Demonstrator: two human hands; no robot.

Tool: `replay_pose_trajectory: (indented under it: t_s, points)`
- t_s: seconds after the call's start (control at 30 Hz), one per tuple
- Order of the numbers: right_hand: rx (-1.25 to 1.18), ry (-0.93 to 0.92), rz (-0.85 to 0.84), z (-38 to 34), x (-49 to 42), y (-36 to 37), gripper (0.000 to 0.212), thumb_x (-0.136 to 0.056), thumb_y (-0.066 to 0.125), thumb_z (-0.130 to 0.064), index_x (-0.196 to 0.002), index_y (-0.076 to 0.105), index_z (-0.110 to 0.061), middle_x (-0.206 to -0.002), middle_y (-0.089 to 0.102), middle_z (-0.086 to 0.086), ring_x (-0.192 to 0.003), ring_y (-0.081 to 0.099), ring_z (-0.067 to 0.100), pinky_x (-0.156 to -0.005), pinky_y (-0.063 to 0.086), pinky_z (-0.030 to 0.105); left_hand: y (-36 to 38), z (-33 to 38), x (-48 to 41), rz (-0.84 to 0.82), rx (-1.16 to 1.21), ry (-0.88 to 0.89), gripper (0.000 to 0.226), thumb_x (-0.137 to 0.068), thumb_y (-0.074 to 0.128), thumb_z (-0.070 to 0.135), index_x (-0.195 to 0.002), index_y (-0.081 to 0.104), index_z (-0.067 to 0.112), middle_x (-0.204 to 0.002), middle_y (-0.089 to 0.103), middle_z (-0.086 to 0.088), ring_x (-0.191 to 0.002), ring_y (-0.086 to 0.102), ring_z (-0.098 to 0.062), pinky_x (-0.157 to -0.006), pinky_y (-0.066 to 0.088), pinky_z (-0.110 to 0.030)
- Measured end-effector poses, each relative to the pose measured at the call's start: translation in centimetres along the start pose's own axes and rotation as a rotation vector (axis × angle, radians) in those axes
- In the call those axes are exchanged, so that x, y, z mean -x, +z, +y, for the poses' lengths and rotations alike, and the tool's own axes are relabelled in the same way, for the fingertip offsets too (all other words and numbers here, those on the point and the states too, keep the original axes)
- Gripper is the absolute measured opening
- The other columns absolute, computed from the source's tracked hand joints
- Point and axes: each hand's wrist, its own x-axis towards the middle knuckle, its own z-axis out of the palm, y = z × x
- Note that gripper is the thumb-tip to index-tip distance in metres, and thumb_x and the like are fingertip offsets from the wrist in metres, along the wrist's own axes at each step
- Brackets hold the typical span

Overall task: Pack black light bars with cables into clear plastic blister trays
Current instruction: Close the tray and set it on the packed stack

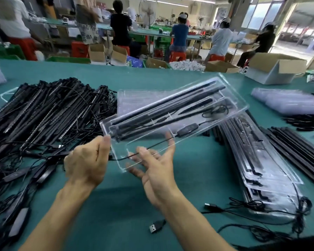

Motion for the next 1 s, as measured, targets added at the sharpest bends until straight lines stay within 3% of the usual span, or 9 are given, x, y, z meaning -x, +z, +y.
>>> replay_pose_trajectory:
  t_s: [0.07,0.23,0.3,0.4,0.5,0.63,0.7,0.83,1.0]
  points:
    - [0.052,-0.076,0.025,-2.3,-1.3,-0.3,0.077,-0.095,0.059,-0.005,-0.136,0.026,-0.061,-0.099,0.06,0.01,-0.08,0.062,0.019,-0.068,0.057,0.036,0.5,0.5,-0.5,-0.096,0.061,0.203,0.057,-0.099,0.019,0.062,-0.083,0.058,0.023,-0.069,0.053,0.001,-0.067,0.054,-0.032,-0.057,0.032,-0.034]
    - [0.3,-0.335,0.224,-10.3,-4.0,-2.9,0.069,-0.096,0.055,-0.007,-0.15,0.023,-0.035,-0.105,0.063,0.012,-0.084,0.065,0.022,-0.081,0.052,0.038,2.7,1.6,-0.1,-0.186,-0.022,0.534,0.055,-0.077,0.078,0.035,-0.125,0.062,0.015,-0.118,0.057,-0.01,-0.104,0.055,-0.03,-0.091,0.048,-0.042]
    - [0.381,-0.497,0.301,-14.4,-4.4,-5.4,0.034,-0.101,0.047,-0.01,-0.129,0.046,-0.03,-0.099,0.066,0.011,-0.084,0.065,0.023,-0.072,0.055,0.034,3.6,2.0,0.7,-0.29,0.029,0.493,0.068,-0.069,0.087,0.024,-0.129,0.054,0.023,-0.111,0.064,-0.004,-0.097,0.063,-0.029,-0.08,0.055,-0.045]
    - [0.439,-0.588,0.482,-20.0,-3.9,-10.4,0.011,-0.105,0.041,-0.02,-0.106,0.052,-0.024,-0.061,0.066,-0.003,-0.049,0.057,0.009,-0.043,0.041,0.017,5.0,2.1,1.9,-0.315,0.02,0.482,0.05,-0.068,0.088,0.018,-0.111,0.063,0.024,-0.088,0.067,0.006,-0.079,0.067,-0.024,-0.064,0.057,-0.04]
    - [0.528,-0.46,0.589,-23.4,-2.4,-15.7,0.025,-0.1,0.051,-0.023,-0.078,0.06,-0.016,-0.057,0.066,-0.001,-0.043,0.057,0.01,-0.039,0.044,0.019,6.5,1.8,3.1,-0.365,0.003,0.375,0.03,-0.075,0.081,0.015,-0.102,0.07,0.019,-0.088,0.068,0.007,-0.082,0.066,-0.024,-0.067,0.055,-0.04]
    - [0.759,-0.188,0.655,-23.8,-1.1,-21.2,0.017,-0.092,0.065,-0.023,-0.089,0.067,-0.007,-0.082,0.055,0.022,-0.07,0.051,0.028,-0.051,0.044,0.028,7.9,1.1,4.1,-0.401,-0.013,0.243,0.01,-0.084,0.073,0.019,-0.094,0.071,0.02,-0.09,0.069,0.004,-0.087,0.064,-0.026,-0.074,0.049,-0.041]
    - [0.989,-0.14,0.703,-22.6,-0.9,-22.7,0.015,-0.09,0.067,-0.022,-0.083,0.069,-0.009,-0.077,0.058,0.019,-0.063,0.048,0.024,-0.048,0.042,0.027,8.1,0.9,3.9,-0.401,-0.006,0.211,0.008,-0.086,0.071,0.02,-0.094,0.07,0.02,-0.09,0.068,0.005,-0.088,0.062,-0.025,-0.075,0.048,-0.04]
    - [1.344,-0.128,0.842,-20.7,-0.7,-24.0,0.029,-0.094,0.058,-0.031,-0.088,0.074,-0.007,-0.067,0.068,0.011,-0.083,0.062,0.035,-0.08,0.048,0.044,8.1,0.4,3.8,-0.398,0.015,0.146,0.007,-0.089,0.067,0.023,-0.097,0.069,0.022,-0.094,0.067,0.008,-0.092,0.06,-0.022,-0.08,0.044,-0.038]
    - [1.781,0.024,0.986,-19.9,-1.1,-21.4,0.037,-0.095,0.051,-0.018,-0.132,0.057,-0.021,-0.125,0.056,0.02,-0.107,0.048,0.035,-0.09,0.039,0.043,7.7,0.2,3.6,-0.349,0.038,0.033,0.008,-0.087,0.069,0.017,-0.094,0.07,0.021,-0.091,0.067,0.006,-0.09,0.06,-0.023,-0.082,0.043,-0.039]
